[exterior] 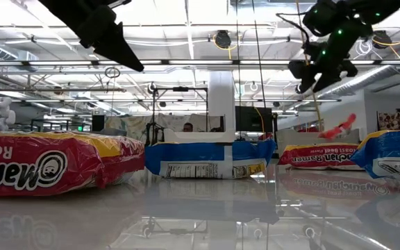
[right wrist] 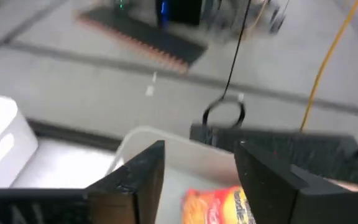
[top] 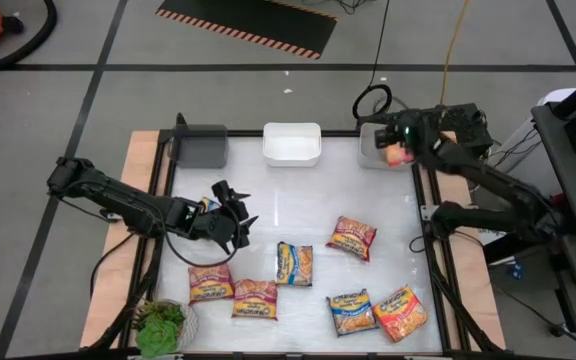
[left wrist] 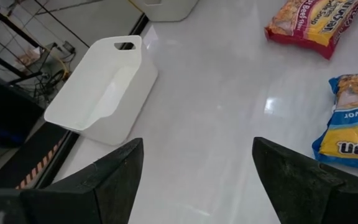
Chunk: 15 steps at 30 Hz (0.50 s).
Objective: Sort Maruchan noodles
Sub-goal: Put the top orange noodle pack into the gray bin
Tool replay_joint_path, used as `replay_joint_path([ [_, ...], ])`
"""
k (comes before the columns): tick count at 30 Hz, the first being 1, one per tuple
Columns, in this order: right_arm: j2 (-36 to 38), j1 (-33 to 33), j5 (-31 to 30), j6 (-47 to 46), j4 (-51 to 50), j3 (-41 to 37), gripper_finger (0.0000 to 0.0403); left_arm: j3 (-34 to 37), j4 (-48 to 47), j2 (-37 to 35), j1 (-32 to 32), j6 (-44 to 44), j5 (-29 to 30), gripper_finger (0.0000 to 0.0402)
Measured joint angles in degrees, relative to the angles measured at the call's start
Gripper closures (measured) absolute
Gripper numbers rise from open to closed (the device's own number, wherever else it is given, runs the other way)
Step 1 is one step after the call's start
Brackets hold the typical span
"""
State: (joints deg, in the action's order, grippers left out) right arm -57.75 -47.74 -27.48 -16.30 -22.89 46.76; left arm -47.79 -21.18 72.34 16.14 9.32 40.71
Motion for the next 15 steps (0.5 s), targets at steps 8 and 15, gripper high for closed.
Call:
replay_joint_path([
  [8,-15.2,-10.7,13.4,0.0,-17.3,11.8,0.0197,0.0,1.6,0.0,-1.3,-1.7,-0.9,0.0096],
  [15,-22.5,-12.0,18.6,-0.4,-22.0,14.0,0.0197,0.0,1.3,0.0,-1.6,-1.7,-3.8,0.0096],
])
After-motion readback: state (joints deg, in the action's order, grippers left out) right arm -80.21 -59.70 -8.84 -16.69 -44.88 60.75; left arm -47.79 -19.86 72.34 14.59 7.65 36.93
